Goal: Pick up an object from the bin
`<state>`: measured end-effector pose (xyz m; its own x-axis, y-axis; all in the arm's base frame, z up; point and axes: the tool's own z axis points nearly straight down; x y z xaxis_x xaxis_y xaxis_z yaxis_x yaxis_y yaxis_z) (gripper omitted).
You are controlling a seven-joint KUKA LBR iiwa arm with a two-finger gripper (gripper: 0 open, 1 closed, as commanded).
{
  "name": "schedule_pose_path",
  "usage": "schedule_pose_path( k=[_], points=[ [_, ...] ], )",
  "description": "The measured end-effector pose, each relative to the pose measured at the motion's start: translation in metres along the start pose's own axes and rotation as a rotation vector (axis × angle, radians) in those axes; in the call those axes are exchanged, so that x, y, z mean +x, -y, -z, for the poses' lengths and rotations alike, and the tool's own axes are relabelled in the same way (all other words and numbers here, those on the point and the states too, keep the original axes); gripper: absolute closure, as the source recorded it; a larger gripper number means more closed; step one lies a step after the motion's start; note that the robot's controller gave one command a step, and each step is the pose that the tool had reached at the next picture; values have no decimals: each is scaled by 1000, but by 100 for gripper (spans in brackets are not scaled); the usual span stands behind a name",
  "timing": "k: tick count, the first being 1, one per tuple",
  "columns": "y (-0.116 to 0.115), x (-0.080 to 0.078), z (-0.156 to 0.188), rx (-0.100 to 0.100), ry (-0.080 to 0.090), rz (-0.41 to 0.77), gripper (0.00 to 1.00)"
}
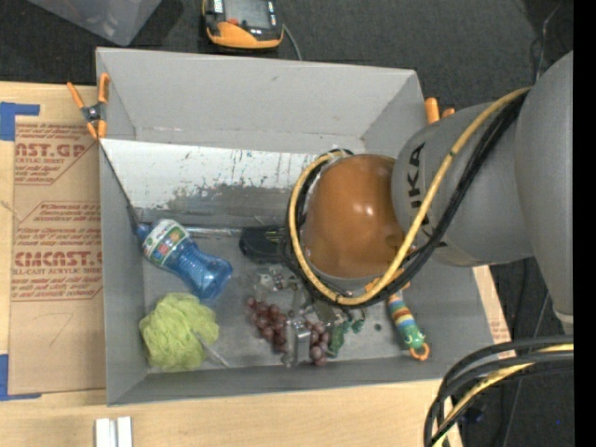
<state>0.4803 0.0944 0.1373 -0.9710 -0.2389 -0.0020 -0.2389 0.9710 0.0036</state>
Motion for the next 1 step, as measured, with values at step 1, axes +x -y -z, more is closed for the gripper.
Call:
schedule_pose_path(
  k=[1],
  points=[
    [0,0,0,0,0,1,0]
  ],
)
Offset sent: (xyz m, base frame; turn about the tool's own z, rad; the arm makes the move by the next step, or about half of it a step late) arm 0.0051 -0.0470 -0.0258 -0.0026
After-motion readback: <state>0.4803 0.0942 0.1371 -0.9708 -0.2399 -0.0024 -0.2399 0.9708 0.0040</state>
